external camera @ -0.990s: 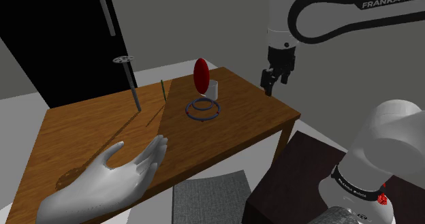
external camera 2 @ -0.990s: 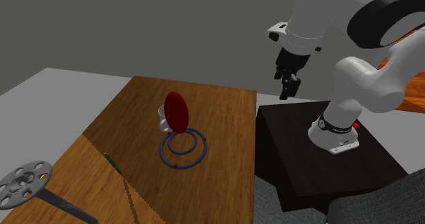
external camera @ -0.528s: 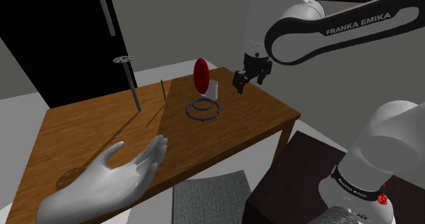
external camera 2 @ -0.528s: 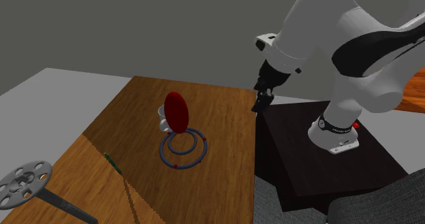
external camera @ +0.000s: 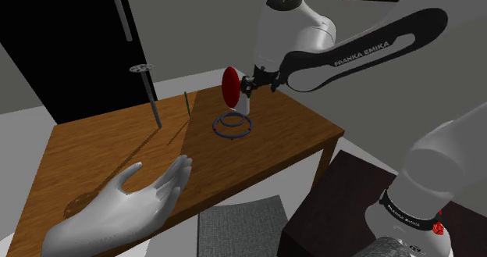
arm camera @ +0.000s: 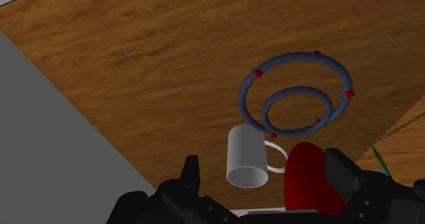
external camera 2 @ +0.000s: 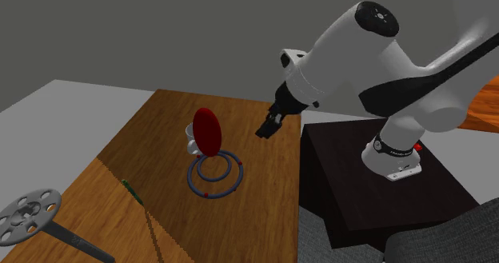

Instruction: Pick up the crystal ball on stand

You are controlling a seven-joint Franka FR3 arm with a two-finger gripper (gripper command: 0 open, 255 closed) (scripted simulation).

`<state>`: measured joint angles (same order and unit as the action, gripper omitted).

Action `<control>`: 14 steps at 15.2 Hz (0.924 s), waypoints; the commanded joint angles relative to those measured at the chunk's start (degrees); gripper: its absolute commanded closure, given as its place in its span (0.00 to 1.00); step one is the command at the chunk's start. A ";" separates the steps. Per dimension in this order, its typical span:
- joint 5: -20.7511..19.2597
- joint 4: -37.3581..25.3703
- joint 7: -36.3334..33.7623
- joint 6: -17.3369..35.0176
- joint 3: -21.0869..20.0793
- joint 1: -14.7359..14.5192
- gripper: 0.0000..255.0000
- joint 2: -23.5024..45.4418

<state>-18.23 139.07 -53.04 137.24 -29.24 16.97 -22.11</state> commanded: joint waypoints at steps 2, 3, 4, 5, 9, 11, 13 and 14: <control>-9.02 -4.64 -11.89 3.18 -5.73 5.98 0.00 5.18; -12.40 -6.30 -15.91 3.61 -7.58 7.94 0.00 6.82; -15.97 -8.07 -20.02 3.73 -9.38 9.80 0.00 8.52; -19.71 -9.95 -24.17 3.54 -11.09 11.51 0.00 10.29; -35.10 -18.24 -40.02 -0.40 -16.53 15.93 0.00 18.16; -42.27 -22.61 -46.75 -3.84 -17.96 16.23 0.00 22.35; -46.07 -25.15 -50.16 -6.06 -17.98 15.48 0.00 24.73; -46.82 -24.83 -50.94 -5.96 -17.88 15.33 0.00 25.10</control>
<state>-63.26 114.82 -102.29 131.89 -47.04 32.51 1.97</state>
